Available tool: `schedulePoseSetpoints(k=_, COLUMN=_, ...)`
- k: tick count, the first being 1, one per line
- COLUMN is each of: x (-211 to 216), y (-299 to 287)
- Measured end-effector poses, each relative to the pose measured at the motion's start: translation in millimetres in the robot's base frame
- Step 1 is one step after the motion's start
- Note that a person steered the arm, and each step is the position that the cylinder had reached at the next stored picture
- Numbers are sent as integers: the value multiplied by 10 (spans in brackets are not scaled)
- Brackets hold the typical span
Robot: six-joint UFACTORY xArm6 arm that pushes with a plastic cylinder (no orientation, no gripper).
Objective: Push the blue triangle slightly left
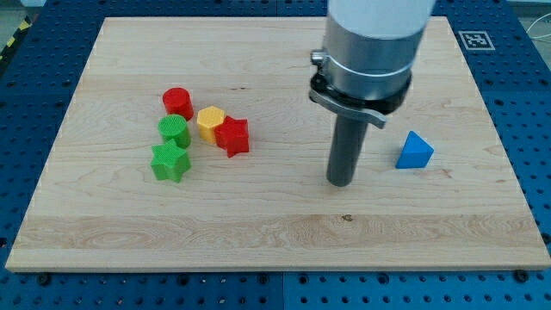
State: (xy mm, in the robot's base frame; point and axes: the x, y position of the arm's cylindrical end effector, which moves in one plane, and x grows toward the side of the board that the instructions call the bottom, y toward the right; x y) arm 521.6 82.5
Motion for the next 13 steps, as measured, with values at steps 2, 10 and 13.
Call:
schedulePoseSetpoints(k=2, x=53, y=569)
schedulePoseSetpoints(k=10, x=-178, y=1058)
schedulePoseSetpoints(k=13, x=-178, y=832)
